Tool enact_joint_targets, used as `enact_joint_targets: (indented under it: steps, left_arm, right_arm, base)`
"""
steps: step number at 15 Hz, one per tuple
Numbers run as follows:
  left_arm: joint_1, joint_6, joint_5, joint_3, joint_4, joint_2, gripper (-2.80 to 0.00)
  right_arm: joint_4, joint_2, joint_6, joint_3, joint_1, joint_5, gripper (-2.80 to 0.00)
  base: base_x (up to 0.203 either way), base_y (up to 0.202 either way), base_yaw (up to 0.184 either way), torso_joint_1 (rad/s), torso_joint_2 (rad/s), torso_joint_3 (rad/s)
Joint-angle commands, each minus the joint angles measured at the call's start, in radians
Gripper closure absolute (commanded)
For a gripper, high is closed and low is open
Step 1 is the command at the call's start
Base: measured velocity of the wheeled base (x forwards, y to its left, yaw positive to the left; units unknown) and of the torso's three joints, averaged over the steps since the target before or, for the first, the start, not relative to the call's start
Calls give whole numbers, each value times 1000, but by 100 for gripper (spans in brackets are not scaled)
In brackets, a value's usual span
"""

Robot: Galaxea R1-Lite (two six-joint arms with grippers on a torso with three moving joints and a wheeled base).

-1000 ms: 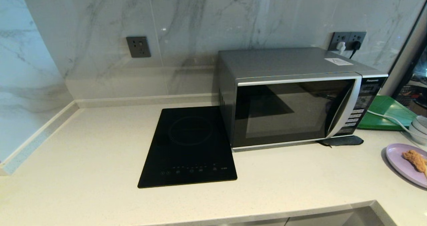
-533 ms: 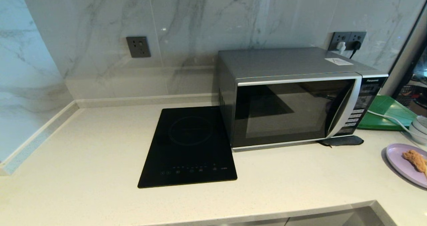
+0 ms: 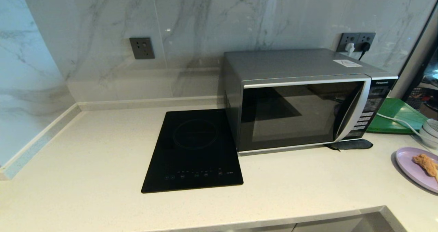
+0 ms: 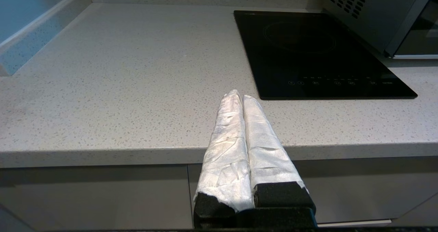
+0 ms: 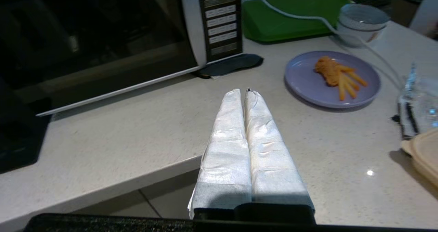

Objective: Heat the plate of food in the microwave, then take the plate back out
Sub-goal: Open the microwave oven

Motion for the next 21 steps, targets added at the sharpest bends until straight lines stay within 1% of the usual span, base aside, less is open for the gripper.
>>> enact_joint_targets:
  steps: [1, 2, 5, 7, 9, 12, 13, 15, 18, 20, 21]
  left_arm:
    - [0, -1, 0, 0, 0, 1, 0]
    - [0, -1, 0, 0, 0, 1, 0]
    - [0, -1, 0, 0, 0, 1, 0]
    - [0, -1, 0, 0, 0, 1, 0]
    - [0, -1, 0, 0, 0, 1, 0]
    - [0, -1, 0, 0, 0, 1, 0]
    - [0, -1, 0, 0, 0, 1, 0]
    - [0, -1, 0, 0, 0, 1, 0]
    - [0, -1, 0, 0, 0, 1, 0]
    - [0, -1, 0, 0, 0, 1, 0]
    - [0, -1, 0, 0, 0, 1, 0]
  right_arm:
    - [-1, 143, -61, -65, 0, -62, 0]
    - [-3, 173, -90, -86, 0, -85, 0]
    - [-4, 285, -93, -188, -1, -98, 0]
    - [-2, 380, -67, -270, -2, -109, 0]
    - [2, 491, -13, -368, -8, -127, 0]
    - [5, 634, 37, -464, -67, -139, 0]
    - [5, 668, 51, -475, -82, -138, -280]
    - [5, 698, 62, -475, -89, -121, -280]
    - [9, 708, 80, -472, -89, -71, -280]
    - [44, 702, 84, -480, -89, 16, -280]
    - [74, 694, 85, -486, -89, 80, -280]
  base:
    - [0, 0, 0, 0, 0, 0]
    - [0, 0, 0, 0, 0, 0]
    - [0, 0, 0, 0, 0, 0]
    - [0, 0, 0, 0, 0, 0]
    - [0, 0, 0, 0, 0, 0]
    - [0, 0, 0, 0, 0, 0]
    - [0, 0, 0, 0, 0, 0]
    - [0, 0, 0, 0, 0, 0]
    - [0, 0, 0, 0, 0, 0]
    - [0, 0, 0, 0, 0, 0]
    - [0, 0, 0, 0, 0, 0]
